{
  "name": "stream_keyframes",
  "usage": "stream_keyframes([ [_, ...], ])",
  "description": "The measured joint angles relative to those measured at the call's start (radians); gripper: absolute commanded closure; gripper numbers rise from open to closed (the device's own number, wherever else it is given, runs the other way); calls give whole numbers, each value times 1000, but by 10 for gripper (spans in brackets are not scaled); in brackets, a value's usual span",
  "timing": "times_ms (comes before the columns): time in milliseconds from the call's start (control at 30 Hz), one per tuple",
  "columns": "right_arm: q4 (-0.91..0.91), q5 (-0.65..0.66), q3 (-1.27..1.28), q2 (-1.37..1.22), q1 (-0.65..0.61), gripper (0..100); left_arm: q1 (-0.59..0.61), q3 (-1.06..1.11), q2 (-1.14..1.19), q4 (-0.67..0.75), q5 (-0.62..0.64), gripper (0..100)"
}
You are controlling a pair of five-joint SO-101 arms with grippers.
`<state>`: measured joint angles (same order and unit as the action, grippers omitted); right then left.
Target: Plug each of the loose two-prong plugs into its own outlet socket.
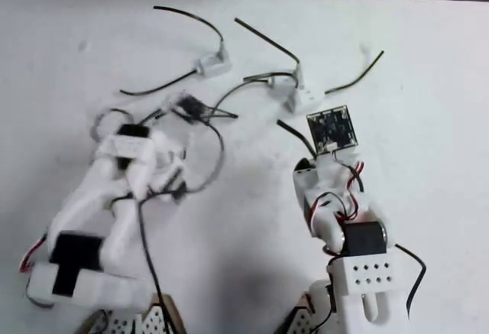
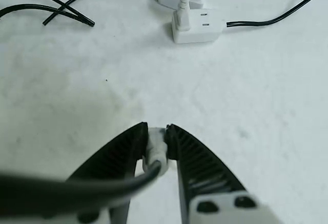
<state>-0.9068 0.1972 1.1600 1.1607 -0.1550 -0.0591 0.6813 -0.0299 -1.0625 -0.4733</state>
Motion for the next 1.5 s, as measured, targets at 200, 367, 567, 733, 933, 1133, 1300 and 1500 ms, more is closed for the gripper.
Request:
stream_keyframes([
  [200, 0, 0, 0, 0, 0, 981, -143, -6, 18, -28, 43, 834],
  [367, 0, 0, 0, 0, 2, 981, -207, -6, 18, -66, 52, 849],
  [567, 0, 0, 0, 0, 0, 981, -215, -26, 18, -121, 68, 848],
  [733, 0, 0, 0, 0, 0, 981, -216, -123, 18, -232, 75, 802],
  [933, 0, 0, 0, 0, 0, 981, -253, -198, 18, -305, 129, 793],
  [1133, 0, 0, 0, 0, 0, 981, -311, -198, 18, -308, 149, 797],
  [1300, 0, 0, 0, 0, 0, 981, -299, -199, -46, -333, 163, 797],
  [1500, -2, 0, 0, 0, 0, 981, -199, -199, -350, -439, 137, 793],
])
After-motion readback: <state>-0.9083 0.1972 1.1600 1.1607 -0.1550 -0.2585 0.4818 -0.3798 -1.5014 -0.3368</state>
